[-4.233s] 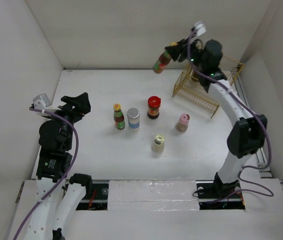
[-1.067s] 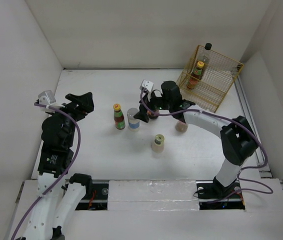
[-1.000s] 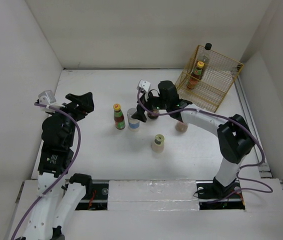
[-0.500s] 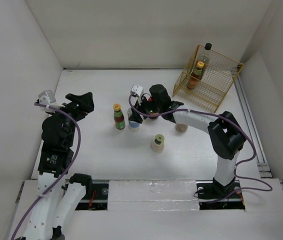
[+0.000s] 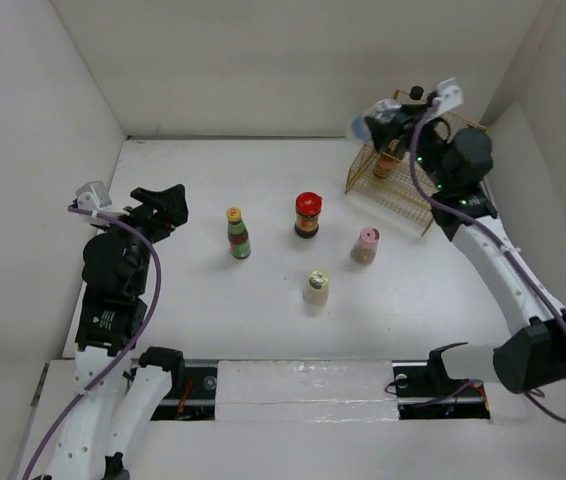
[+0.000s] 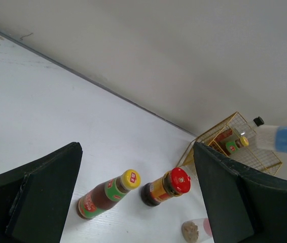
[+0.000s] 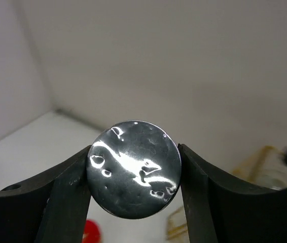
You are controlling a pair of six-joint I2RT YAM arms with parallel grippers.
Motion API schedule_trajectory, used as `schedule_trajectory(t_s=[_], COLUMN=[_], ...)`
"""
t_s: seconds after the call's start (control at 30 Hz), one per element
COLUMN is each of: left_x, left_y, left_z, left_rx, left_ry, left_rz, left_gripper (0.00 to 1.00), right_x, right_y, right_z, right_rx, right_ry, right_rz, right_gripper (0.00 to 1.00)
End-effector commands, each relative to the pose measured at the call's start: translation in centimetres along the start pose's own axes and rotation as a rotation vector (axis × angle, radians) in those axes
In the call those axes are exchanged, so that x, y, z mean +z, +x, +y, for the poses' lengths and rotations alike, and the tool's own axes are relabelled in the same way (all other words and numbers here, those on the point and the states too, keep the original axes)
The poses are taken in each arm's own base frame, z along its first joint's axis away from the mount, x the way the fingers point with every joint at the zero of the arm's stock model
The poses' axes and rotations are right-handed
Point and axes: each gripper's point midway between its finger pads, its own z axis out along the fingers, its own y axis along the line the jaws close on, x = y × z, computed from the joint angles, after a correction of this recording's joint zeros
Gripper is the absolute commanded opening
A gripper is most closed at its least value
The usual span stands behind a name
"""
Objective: Organize the condiment bottles
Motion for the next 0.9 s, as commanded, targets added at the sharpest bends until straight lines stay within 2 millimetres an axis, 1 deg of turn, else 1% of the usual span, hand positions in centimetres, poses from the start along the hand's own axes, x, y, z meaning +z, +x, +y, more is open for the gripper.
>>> schedule_trajectory(t_s=[0.0,0.03,0.07,0.1,0.13,0.2,0.23,0.27,0.3,0.33,0.37,0.4,0.47,0.5,0.57,0.6,0.67,0.7,0.73,0.77,0.8,0.83,0.87], left_x=[0.0,-0.3,-0.3,-0.2,-0.2,-0.3,-0.3,-0.3,-0.3,0.0,0.0,0.0,-0.3,-0.2,-0.2,-0.2,-0.3,-0.3,0.0,0.0,0.0,0.0,0.0], left_y=[-0.7,-1.0,-1.0,-1.1,-1.1,-1.0,-1.0,-1.0,-1.0,-0.7,-0.7,-0.7,-1.0,-1.1,-1.1,-1.1,-1.0,-1.0,-0.7,-0.7,-0.7,-0.7,-0.7], left_z=[-0.7,-0.8,-0.8,-0.7,-0.7,-0.8,-0.8,-0.8,-0.8,-0.7,-0.7,-0.7,-0.8,-0.7,-0.7,-0.7,-0.8,-0.8,-0.7,-0.7,-0.7,-0.7,-0.7], left_rx=[0.001,0.000,0.000,-0.001,-0.001,0.000,0.000,0.000,0.000,0.001,0.001,0.001,0.000,-0.001,-0.001,-0.001,0.000,0.000,0.001,0.001,0.001,0.001,0.001], left_ry=[0.038,0.043,0.043,0.036,0.036,0.043,0.043,0.043,0.043,0.037,0.037,0.037,0.043,0.036,0.036,0.036,0.043,0.043,0.037,0.037,0.037,0.037,0.037], left_rz=[-0.033,-0.040,-0.040,-0.046,-0.046,-0.040,-0.040,-0.040,-0.040,-0.032,-0.032,-0.032,-0.040,-0.046,-0.046,-0.046,-0.040,-0.040,-0.032,-0.032,-0.032,-0.032,-0.032], left_gripper=[0.87,0.87,0.87,0.87,0.87,0.87,0.87,0.87,0.87,0.87,0.87,0.87,0.87,0.87,0.87,0.87,0.87,0.87,0.87,0.87,0.87,0.87,0.87], right_x=[-3.2,-4.0,-4.8,-5.2,-6.1,-6.0,-6.5,-6.7,-6.2,-6.1,-6.7,-6.4,-6.3,-6.3,-5.8,-5.9,-5.6,-5.6,-5.5,-5.4,-5.2,-5.1,-4.4], right_y=[-6.0,-5.5,-6.4,-6.2,-6.2,-5.4,-5.2,-4.5,-4.3,-4.2,-4.2,-4.0,-4.2,-4.5,-4.8,-5.0,-5.0,-4.9,-5.5,-4.1,-4.2,-3.6,-3.3], right_z=[-9.0,-10.7,-12.0,-13.3,-15.4,-17.8,-19.5,-20.6,-22.1,-22.9,-24.3,-25.2,-25.9,-26.7,-26.6,-27.2,-27.5,-27.9,-27.9,-28.6,-28.8,-29.1,-29.2], right_rx=[0.016,0.026,0.029,0.034,0.021,0.032,0.027,0.031,0.031,0.028,0.030,0.029,0.020,0.015,0.010,0.003,0.003,-0.007,-0.013,-0.002,-0.013,-0.009,-0.019], right_ry=[0.432,0.505,0.552,0.581,0.624,0.661,0.697,0.719,0.730,0.727,0.748,0.747,0.731,0.733,0.710,0.717,0.717,0.730,0.728,0.744,0.744,0.745,0.737], right_rz=[-0.176,-0.161,-0.176,-0.169,-0.158,-0.125,-0.114,-0.089,-0.077,-0.073,-0.074,-0.070,-0.076,-0.080,-0.088,-0.098,-0.098,-0.095,-0.107,-0.086,-0.085,-0.075,-0.068], right_gripper=[0.36,0.35,0.35,0.35,0.35,0.35,0.35,0.35,0.33,0.33,0.33,0.33,0.33,0.33,0.33,0.33,0.33,0.33,0.34,0.34,0.34,0.34,0.34])
